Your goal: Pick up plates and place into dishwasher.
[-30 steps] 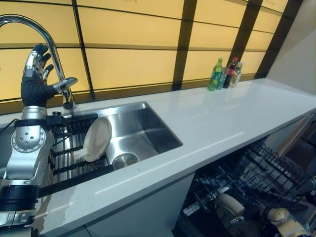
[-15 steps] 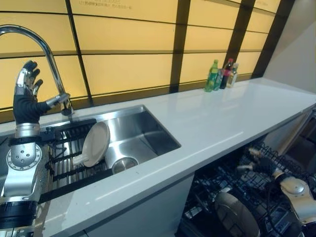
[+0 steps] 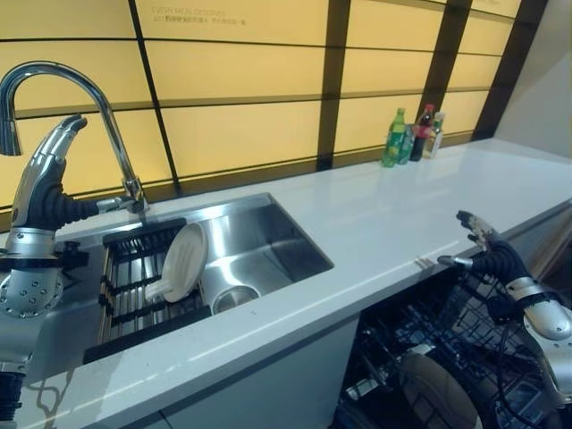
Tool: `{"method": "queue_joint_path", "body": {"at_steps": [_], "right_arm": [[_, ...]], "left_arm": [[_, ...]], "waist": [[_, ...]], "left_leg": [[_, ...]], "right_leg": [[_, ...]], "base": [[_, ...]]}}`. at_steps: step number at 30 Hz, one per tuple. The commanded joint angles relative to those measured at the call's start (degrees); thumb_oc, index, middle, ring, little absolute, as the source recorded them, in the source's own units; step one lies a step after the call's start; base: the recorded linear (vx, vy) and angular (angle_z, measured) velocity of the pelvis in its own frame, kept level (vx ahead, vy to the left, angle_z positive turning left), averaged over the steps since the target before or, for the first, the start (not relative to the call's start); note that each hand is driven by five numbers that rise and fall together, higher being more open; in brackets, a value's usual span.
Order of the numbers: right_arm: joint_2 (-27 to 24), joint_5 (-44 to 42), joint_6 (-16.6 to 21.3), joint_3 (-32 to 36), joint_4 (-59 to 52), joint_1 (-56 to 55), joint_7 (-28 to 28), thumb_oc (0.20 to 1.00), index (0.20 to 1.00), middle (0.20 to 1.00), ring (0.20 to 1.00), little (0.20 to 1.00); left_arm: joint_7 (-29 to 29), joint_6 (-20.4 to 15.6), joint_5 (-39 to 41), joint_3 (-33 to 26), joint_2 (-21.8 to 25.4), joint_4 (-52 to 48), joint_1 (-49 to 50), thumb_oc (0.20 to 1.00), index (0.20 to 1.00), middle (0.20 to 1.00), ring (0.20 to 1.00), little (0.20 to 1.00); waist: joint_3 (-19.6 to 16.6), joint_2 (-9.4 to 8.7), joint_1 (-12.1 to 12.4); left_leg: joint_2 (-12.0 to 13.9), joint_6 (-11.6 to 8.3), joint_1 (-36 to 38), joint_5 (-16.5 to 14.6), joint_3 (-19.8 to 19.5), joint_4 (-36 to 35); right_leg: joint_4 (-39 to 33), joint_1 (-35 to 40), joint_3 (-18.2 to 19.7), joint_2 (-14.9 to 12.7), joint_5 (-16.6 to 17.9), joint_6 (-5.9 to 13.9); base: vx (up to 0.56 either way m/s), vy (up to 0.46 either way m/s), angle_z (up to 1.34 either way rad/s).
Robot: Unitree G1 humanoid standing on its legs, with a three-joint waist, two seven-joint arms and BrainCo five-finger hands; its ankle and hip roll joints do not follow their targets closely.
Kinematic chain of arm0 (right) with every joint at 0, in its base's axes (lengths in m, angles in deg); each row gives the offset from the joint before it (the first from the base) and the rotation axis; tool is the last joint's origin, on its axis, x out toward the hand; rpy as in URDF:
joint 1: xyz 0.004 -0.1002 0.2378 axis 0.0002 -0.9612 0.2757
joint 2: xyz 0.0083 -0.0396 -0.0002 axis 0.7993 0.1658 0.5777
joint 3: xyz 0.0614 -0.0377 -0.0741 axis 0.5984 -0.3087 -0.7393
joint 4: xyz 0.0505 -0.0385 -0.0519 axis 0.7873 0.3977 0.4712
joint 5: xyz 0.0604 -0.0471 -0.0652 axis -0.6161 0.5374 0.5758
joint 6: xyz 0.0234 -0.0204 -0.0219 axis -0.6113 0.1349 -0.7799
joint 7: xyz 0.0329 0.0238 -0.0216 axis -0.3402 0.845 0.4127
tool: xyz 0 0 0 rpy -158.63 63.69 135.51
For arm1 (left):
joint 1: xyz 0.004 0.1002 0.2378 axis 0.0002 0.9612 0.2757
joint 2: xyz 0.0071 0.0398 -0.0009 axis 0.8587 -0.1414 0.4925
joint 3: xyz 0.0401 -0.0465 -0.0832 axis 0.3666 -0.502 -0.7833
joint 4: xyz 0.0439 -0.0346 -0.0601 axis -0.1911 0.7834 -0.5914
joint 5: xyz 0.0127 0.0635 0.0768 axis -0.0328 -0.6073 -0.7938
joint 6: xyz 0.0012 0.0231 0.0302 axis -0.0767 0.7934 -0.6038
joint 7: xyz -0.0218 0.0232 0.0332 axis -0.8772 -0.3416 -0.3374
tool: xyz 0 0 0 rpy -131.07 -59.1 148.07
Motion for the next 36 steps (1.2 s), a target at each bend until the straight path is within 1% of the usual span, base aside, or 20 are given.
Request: {"method": "queue_joint_path", "body": {"at_steps": [1,3,6,9,10,11,12,13,15,16,17,18,21,23,26,34,35,36], "right_arm": [[-3.4,-4.2,8.0,2.5,-5.6,6.3,1.9,1.0,1.0,1.0,1.0,1.0],[-3.2,-4.8,8.6,0.6,-6.9,7.6,2.2,1.0,1.0,1.0,1.0,1.0],[-3.4,-5.8,8.8,-2.2,-8.4,9.7,2.0,1.0,1.0,1.0,1.0,1.0],[-4.1,-5.3,8.3,-5.7,-9.1,12.4,2.6,1.0,1.0,1.0,1.0,1.0],[-3.9,-5.4,8.1,-6.7,-9.2,13.4,2.8,1.0,1.0,1.0,1.0,1.0],[-3.8,-5.3,8.0,-7.7,-9.0,14.3,3.0,1.0,1.0,1.0,1.0,1.0],[-3.8,-5.4,7.9,-8.6,-8.9,15.2,3.3,1.0,1.0,1.0,1.0,1.0],[-3.9,-5.7,7.8,-9.5,-8.8,16.1,3.6,1.0,1.0,1.0,1.0,1.0],[-4.4,-6.9,7.7,-11.3,-8.4,17.9,3.9,1.0,1.0,1.0,1.0,1.0],[-4.6,-7.1,7.7,-11.4,-8.4,18.0,3.8,1.0,1.0,1.0,1.0,1.0],[-5.6,-7.8,7.3,-11.7,-8.4,18.2,4.1,1.0,1.0,1.0,1.0,1.0],[-6.3,-8.6,7.2,-12.2,-7.9,18.7,4.3,1.0,1.0,1.0,1.0,1.0],[-6.4,-8.6,7.6,-11.8,-7.0,17.8,3.3,1.0,1.0,1.0,1.0,1.0],[-6.6,-8.8,7.6,-10.9,-7.1,16.0,2.8,1.0,1.0,1.0,1.0,1.0],[-7.0,-8.9,6.8,-10.4,-7.3,14.1,3.3,1.0,1.0,1.0,1.0,1.0],[-7.2,-8.7,6.5,-10.4,-7.7,12.0,2.7,1.0,1.0,1.0,1.0,1.0],[-7.2,-8.7,6.5,-10.4,-7.7,11.9,2.7,1.0,1.0,1.0,1.0,1.0],[-7.4,-8.5,6.5,-10.5,-7.3,12.1,2.8,1.0,1.0,1.0,1.0,1.0]], "left_arm": [[5.5,-1.6,-6.2,2.7,3.8,1.7,-2.0,1.0,1.0,1.0,1.0,1.0],[7.3,-1.0,-8.4,4.9,4.3,2.2,-2.7,1.0,1.0,1.0,1.0,1.0],[8.9,0.0,-13.2,7.8,4.8,3.4,-4.0,1.0,1.0,1.0,1.0,1.0],[10.1,0.6,-16.0,11.4,5.6,4.7,-5.0,1.0,1.0,1.0,1.0,1.0],[9.6,1.0,-17.3,11.8,6.1,4.5,-5.1,1.0,1.0,1.0,1.0,1.0],[9.7,0.8,-18.0,12.0,6.7,4.9,-5.0,1.0,1.0,1.0,1.0,1.0],[9.5,0.7,-18.9,12.0,7.5,5.1,-4.7,1.0,1.0,1.0,1.0,1.0],[9.2,0.9,-19.5,11.9,8.0,5.0,-4.5,1.0,1.0,1.0,1.0,1.0],[9.1,1.5,-20.9,12.2,10.2,5.4,-4.3,1.0,1.0,1.0,1.0,1.0],[9.3,1.4,-21.1,12.4,10.7,5.8,-4.5,1.0,1.0,1.0,1.0,1.0],[9.2,1.1,-21.3,13.3,12.4,6.6,-5.3,1.0,1.0,1.0,1.0,1.0],[9.2,1.0,-21.4,14.0,13.0,7.1,-6.0,1.0,1.0,1.0,1.0,1.0],[10.8,-0.4,-23.9,15.8,13.3,9.5,-6.9,1.0,1.0,1.0,1.0,1.0],[12.5,-1.8,-26.0,15.3,13.7,10.4,-6.0,1.0,1.0,1.0,1.0,1.0],[14.4,-2.7,-28.1,15.5,14.5,11.3,-5.3,1.0,1.0,1.0,1.0,1.0],[23.1,1.6,-30.1,17.5,13.7,14.1,-6.2,1.0,1.0,1.0,1.0,1.0],[23.1,1.6,-30.1,17.6,13.7,14.1,-6.3,1.0,1.0,1.0,1.0,1.0],[23.7,2.6,-30.5,18.4,13.6,13.9,-7.0,1.0,1.0,1.0,1.0,1.0]], "waist": [[1.8,2.08,-1.0],[1.9,2.13,-0.4],[2.2,2.08,0.5],[3.2,1.44,1.9],[3.7,1.17,2.7],[4.0,0.98,3.3],[4.4,0.92,4.0],[4.5,0.94,4.3],[4.8,1.31,4.9],[4.8,1.43,5.0],[4.9,1.71,5.0],[4.8,1.72,4.9],[4.4,2.27,4.0],[4.2,2.54,3.5],[3.9,2.8,2.8],[5.2,3.08,0.6],[5.2,3.07,0.7],[5.7,3.1,0.1]], "left_leg": [[-0.3,2.51,-6.1,2.6,-4.1,1.1],[-0.3,2.06,-7.0,2.5,-4.6,2.8],[-1.1,1.53,-10.0,3.5,-6.1,9.1],[-3.5,1.63,-14.5,4.9,-9.5,17.9],[-4.5,2.03,-15.7,5.0,-11.3,19.7],[-5.2,2.59,-16.4,4.8,-13.1,19.9],[-5.5,3.19,-16.5,4.8,-14.9,18.7],[-5.5,3.47,-16.2,5.0,-15.7,17.1],[-4.5,3.28,-16.1,7.4,-17.2,12.2],[-4.3,3.13,-16.2,7.8,-17.4,11.4],[-4.1,2.84,-16.4,7.7,-18.0,10.3],[-4.2,2.76,-15.8,6.1,-17.7,9.4],[-4.2,2.5,-15.2,4.9,-16.4,7.9],[-4.5,2.75,-14.5,3.7,-16.1,6.6],[-5.0,3.25,-13.8,2.8,-15.5,5.8],[-6.0,4.82,-12.9,1.4,-13.6,4.1],[-6.0,4.83,-12.9,1.4,-13.6,4.1],[-6.2,5.12,-13.0,1.1,-13.4,4.0]], "right_leg": [[2.7,4.0,-2.9,1.7,-11.3,-0.93],[2.8,3.8,-3.3,1.7,-11.2,-1.47],[3.5,3.3,-3.8,2.0,-11.6,-2.5],[4.3,2.7,-3.7,2.0,-11.5,-3.36],[4.8,2.5,-3.2,2.0,-11.3,-3.42],[5.0,2.4,-2.6,2.0,-11.1,-3.32],[5.2,2.2,-1.8,2.1,-10.9,-3.14],[5.3,2.1,-1.2,2.2,-10.9,-3.01],[5.4,1.5,0.2,2.4,-10.7,-2.73],[5.4,1.5,0.4,2.4,-10.8,-2.67],[5.4,1.4,0.5,2.0,-11.1,-2.4],[5.6,1.1,0.5,1.6,-11.3,-2.16],[6.0,0.2,0.1,0.6,-11.1,-1.56],[6.5,-0.3,0.4,-0.2,-11.1,-0.98],[7.1,-1.1,1.1,-1.2,-10.9,-0.03],[8.6,-4.8,3.5,-3.8,-9.6,2.64],[8.6,-4.8,3.6,-3.8,-9.6,2.64],[9.0,-5.7,4.0,-4.3,-9.3,3.13]], "base": [[-0.03,-0.054,0.05],[-0.03,-0.049,0.04],[-0.03,-0.037,0.04],[-0.01,-0.017,0.07],[0.02,0.011,0.08],[0.06,0.047,0.1],[0.08,0.073,0.11],[0.07,0.133,-0.1],[0.06,0.159,-0.47],[0.09,0.202,-0.53],[0.08,0.204,-0.49],[0.09,0.257,-0.43],[0.09,0.232,-0.14],[0.15,0.243,-0.08],[0.16,0.218,-0.06],[0.08,0.15,-0.15],[0.03,0.109,-0.15],[0.01,0.086,-0.09]]}}
